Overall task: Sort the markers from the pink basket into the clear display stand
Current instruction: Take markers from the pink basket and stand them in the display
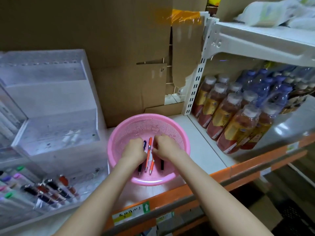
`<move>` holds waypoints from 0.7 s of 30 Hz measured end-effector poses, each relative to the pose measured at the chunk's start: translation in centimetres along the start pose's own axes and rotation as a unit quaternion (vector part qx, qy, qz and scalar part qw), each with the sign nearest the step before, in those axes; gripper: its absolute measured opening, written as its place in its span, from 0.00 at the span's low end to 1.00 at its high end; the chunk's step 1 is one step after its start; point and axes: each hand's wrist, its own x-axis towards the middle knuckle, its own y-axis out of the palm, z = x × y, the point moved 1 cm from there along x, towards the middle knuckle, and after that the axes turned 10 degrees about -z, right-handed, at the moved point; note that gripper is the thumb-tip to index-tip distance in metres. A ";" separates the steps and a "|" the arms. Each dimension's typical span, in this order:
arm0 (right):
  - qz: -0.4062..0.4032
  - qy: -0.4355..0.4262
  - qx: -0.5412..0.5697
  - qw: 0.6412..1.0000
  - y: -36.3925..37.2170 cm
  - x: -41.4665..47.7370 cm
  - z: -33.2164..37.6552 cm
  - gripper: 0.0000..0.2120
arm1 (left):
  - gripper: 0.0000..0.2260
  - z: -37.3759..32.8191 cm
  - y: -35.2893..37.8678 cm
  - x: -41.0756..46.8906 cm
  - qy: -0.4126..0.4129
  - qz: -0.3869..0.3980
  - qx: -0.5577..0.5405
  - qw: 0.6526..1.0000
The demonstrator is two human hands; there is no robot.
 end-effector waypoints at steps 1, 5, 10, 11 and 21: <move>0.000 0.003 -0.001 1.000 -0.1 -0.1 0.0 0.06 | 0.04 0.0 -0.1 0.0 -0.004 -0.001 -0.005 1.000; -0.003 0.022 0.014 1.000 -0.3 -0.3 -0.1 0.08 | 0.05 0.2 -0.4 0.1 -0.031 0.007 -0.039 0.999; -0.017 0.076 0.133 0.988 -0.9 -0.3 -0.3 0.11 | 0.10 -0.1 -1.1 0.0 -0.062 -0.012 -0.104 0.993; -0.018 0.087 0.163 0.983 -1.0 -0.3 -0.3 0.14 | 0.13 -0.1 -1.3 -0.1 -0.061 -0.017 -0.122 0.990; -0.103 0.010 0.291 0.951 -4.2 -2.0 2.5 0.20 | 0.20 0.0 -5.4 -2.4 0.082 -0.154 -0.228 0.958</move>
